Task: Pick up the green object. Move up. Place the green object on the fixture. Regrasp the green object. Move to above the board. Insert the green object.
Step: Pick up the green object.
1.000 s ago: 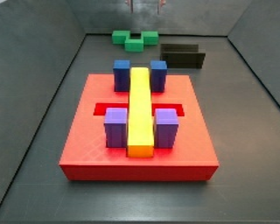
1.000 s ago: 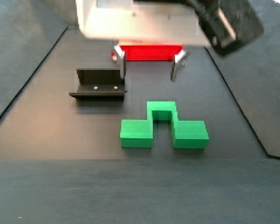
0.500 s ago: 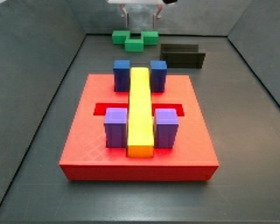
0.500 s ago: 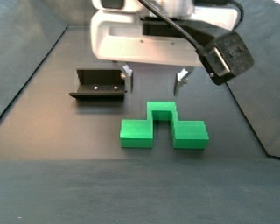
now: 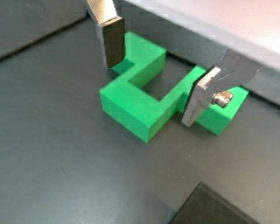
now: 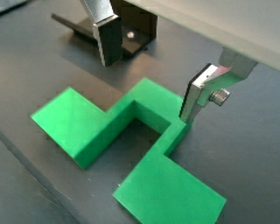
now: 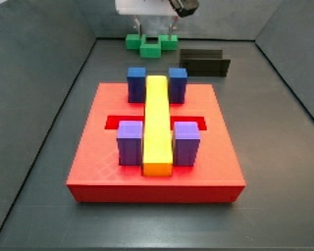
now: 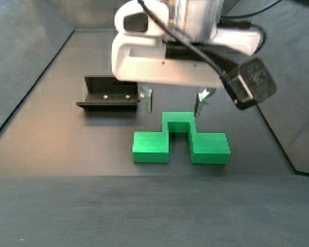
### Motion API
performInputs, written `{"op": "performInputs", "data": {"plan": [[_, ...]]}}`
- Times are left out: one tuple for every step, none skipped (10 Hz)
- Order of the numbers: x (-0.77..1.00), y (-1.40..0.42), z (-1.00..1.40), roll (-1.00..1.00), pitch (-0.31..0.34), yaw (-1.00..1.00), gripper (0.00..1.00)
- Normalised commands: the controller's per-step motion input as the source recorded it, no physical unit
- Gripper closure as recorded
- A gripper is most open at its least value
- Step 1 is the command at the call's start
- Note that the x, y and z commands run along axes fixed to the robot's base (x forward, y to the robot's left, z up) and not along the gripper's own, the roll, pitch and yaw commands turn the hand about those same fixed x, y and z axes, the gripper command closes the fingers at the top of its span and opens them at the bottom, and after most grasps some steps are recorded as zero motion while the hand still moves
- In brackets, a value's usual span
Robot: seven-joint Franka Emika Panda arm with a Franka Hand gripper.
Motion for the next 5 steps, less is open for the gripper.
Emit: {"op": "performInputs", "data": {"plan": [[0.0,0.0,-0.36,-0.01,-0.15,0.01,0.0],[-0.15,0.0,-0.05,-0.05,-0.087,0.0,0.0],[-0.14,0.0,0.0,-0.08,-0.07,0.0,0.0],[-0.05,0.0,-0.14,-0.02,-0.126,0.0,0.0],[-0.01,-0.04,-0.22,0.0,-0.129,0.04,0.0]]}}
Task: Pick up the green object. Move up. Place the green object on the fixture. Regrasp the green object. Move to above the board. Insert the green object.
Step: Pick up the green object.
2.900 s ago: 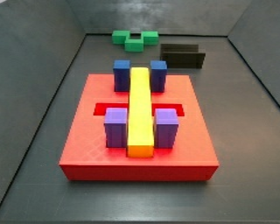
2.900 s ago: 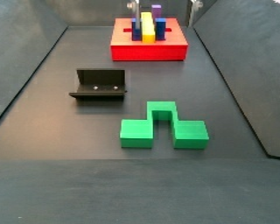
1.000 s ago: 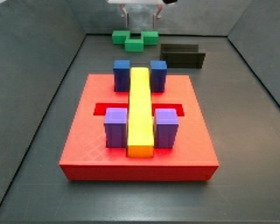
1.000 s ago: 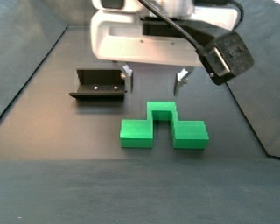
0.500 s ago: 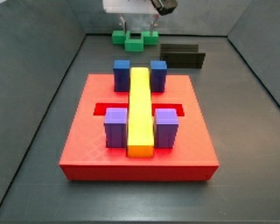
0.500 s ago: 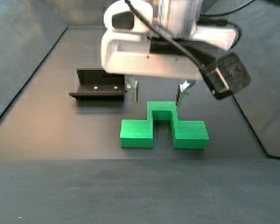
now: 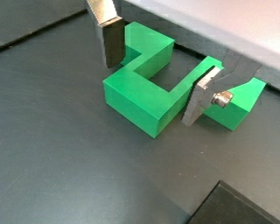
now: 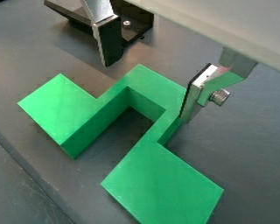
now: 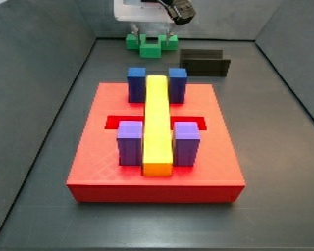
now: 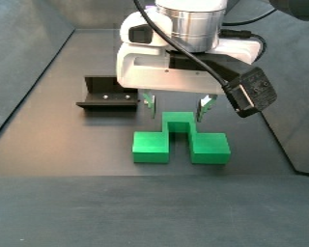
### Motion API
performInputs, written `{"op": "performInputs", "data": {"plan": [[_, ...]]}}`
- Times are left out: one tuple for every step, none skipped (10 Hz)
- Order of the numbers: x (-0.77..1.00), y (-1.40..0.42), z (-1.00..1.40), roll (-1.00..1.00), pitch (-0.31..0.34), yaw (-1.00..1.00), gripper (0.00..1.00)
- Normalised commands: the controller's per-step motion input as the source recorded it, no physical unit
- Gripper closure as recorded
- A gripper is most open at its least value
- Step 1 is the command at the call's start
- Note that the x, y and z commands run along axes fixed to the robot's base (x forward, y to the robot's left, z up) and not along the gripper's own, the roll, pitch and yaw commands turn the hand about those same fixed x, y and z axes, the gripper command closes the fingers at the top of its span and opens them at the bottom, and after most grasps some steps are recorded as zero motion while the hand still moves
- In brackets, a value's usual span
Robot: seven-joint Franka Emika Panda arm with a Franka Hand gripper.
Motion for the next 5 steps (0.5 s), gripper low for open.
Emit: {"op": "performInputs", "data": {"plan": [[-0.01,-0.01,-0.2,0.0,-0.13,0.02,0.0],[-0.04,0.0,-0.25,0.0,-0.143,0.01,0.0],[-0.11,-0.01,-0.35,0.0,-0.193,0.03,0.0],[-0.12,-0.04,-0.32,0.0,-0.199,0.05,0.0],[0.0,0.0,-0.12,0.0,-0.107,0.05,0.0]]}}
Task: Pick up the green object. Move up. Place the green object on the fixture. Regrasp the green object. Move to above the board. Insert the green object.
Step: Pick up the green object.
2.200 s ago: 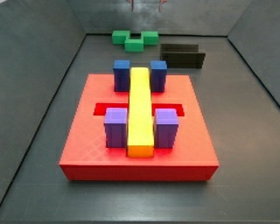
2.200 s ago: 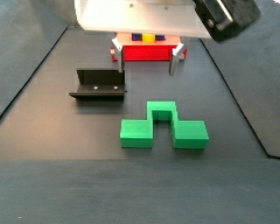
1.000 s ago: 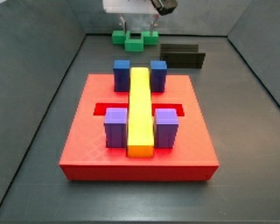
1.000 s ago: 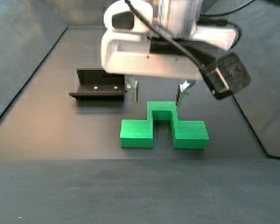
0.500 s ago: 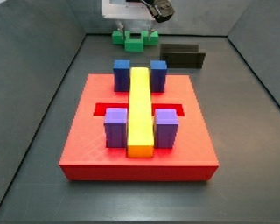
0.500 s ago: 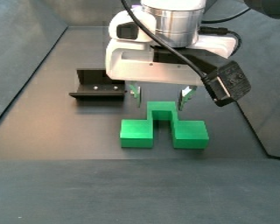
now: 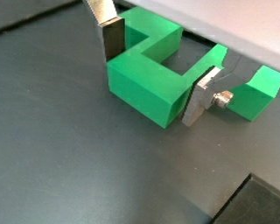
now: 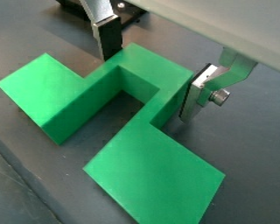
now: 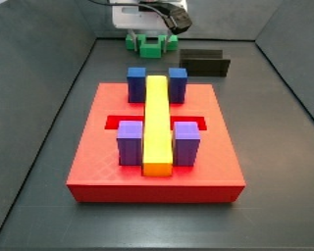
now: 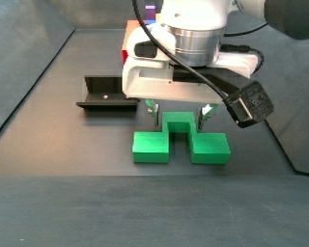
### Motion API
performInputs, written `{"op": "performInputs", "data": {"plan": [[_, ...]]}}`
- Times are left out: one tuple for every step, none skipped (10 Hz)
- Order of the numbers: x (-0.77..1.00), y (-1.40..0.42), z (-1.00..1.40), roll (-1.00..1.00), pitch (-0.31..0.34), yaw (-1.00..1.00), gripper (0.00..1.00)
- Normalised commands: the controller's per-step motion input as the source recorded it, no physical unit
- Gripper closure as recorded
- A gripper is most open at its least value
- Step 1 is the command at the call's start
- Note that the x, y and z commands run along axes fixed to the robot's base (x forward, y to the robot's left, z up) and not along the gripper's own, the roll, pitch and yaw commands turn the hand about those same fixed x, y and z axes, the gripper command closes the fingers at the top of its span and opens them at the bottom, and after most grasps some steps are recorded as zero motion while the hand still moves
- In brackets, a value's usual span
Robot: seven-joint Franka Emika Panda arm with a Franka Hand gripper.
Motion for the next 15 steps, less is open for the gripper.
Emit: {"op": "performInputs", "data": {"plan": [[0.0,0.0,0.0,0.01,0.0,0.0,0.0],[-0.02,-0.08,0.0,0.06,-0.001,0.0,0.0],[-0.01,-0.07,0.0,0.04,-0.009,0.0,0.0],[0.0,0.0,0.0,0.0,0.0,0.0,0.0],[0.0,0.0,0.0,0.0,0.0,0.0,1.0],[0.0,0.0,0.0,0.0,0.0,0.0,1.0],[0.0,0.0,0.0,0.0,0.0,0.0,1.0],[0.0,0.0,0.0,0.0,0.0,0.0,1.0],[0.0,0.0,0.0,0.0,0.0,0.0,1.0],[0.0,0.0,0.0,0.0,0.0,0.0,1.0],[0.0,0.0,0.0,0.0,0.0,0.0,1.0],[0.0,0.0,0.0,0.0,0.0,0.0,1.0],[0.0,0.0,0.0,0.0,0.0,0.0,1.0],[0.0,0.0,0.0,0.0,0.0,0.0,1.0],[0.0,0.0,0.0,0.0,0.0,0.0,1.0]]}}
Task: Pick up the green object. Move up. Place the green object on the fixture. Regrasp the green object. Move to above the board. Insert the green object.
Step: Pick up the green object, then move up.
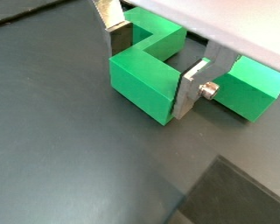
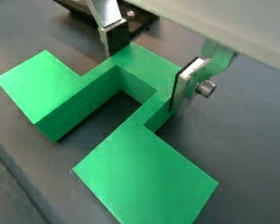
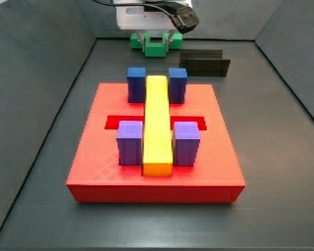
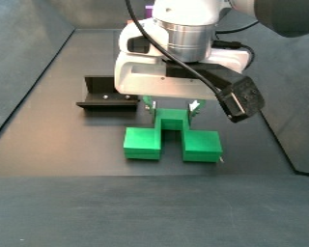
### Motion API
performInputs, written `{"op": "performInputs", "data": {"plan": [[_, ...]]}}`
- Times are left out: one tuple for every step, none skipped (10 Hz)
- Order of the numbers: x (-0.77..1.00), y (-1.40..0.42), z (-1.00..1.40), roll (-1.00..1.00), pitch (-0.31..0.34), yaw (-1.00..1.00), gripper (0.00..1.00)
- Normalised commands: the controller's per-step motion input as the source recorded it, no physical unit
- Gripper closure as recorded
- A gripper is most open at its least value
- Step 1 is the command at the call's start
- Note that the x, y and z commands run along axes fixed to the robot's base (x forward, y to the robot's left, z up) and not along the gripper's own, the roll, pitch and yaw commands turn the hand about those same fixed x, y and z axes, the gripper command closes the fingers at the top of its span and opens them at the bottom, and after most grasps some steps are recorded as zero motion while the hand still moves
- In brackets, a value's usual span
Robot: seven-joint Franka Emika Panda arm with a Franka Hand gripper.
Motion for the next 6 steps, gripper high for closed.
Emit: {"op": "performInputs", "data": {"plan": [[0.0,0.0,0.0,0.0,0.0,0.0,1.0],[0.0,0.0,0.0,0.0,0.0,0.0,1.0],[0.0,0.0,0.0,0.0,0.0,0.0,1.0],[0.0,0.0,0.0,0.0,0.0,0.0,1.0],[0.0,0.0,0.0,0.0,0.0,0.0,1.0],[0.0,0.0,0.83,0.0,0.0,0.0,1.0]]}}
